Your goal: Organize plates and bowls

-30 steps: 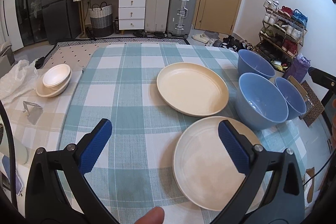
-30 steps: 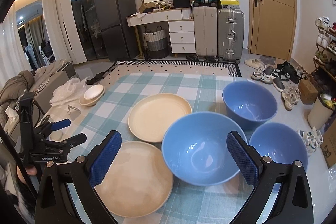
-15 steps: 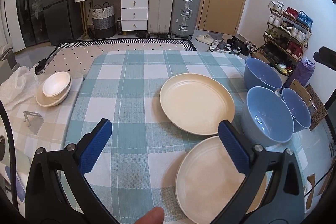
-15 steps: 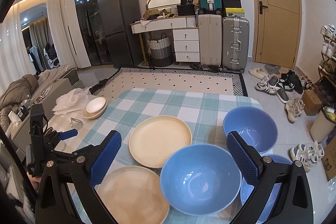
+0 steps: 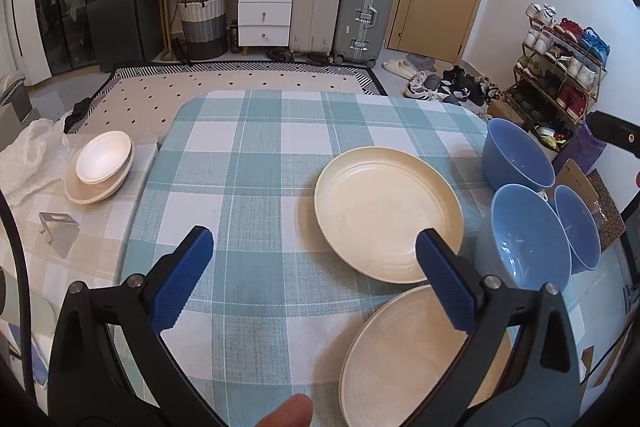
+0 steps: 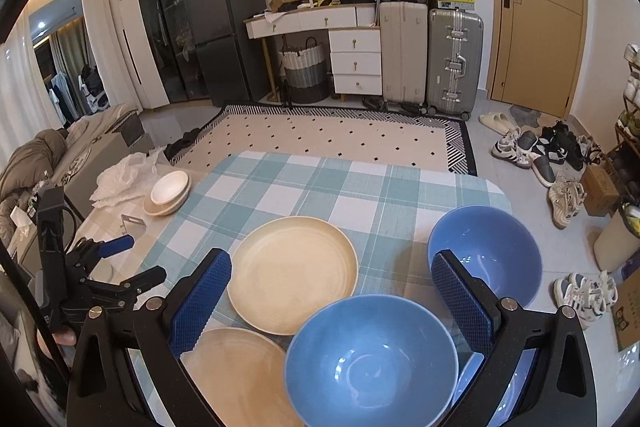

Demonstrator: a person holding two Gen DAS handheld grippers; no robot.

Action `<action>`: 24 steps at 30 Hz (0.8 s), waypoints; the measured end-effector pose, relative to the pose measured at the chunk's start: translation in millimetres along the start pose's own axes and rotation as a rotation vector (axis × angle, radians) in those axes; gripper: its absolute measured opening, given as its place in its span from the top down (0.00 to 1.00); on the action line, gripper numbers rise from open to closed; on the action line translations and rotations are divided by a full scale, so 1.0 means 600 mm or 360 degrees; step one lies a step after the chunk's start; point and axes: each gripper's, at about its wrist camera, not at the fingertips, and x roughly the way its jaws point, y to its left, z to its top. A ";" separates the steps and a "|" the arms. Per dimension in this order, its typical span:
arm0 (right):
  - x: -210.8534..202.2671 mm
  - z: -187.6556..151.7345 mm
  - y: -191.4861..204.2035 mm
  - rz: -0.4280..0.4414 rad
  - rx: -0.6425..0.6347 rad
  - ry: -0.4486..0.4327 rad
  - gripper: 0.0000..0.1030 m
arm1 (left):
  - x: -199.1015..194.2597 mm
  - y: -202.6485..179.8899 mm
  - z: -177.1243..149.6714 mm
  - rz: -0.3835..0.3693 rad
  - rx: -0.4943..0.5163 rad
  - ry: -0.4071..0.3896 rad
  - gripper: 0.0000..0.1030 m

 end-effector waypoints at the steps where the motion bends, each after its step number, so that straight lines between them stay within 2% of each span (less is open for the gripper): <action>1: 0.011 0.002 -0.001 -0.0004 -0.0003 0.0018 0.01 | 0.005 0.003 0.001 0.0002 -0.0001 0.0003 0.02; 14: 0.103 0.026 -0.014 -0.0007 -0.0037 0.0128 0.01 | 0.070 0.020 0.022 0.0018 -0.0030 0.0084 0.02; 24: 0.200 0.014 -0.036 -0.0016 -0.0038 0.0304 0.01 | 0.143 0.016 0.018 0.0016 -0.0043 0.0173 0.02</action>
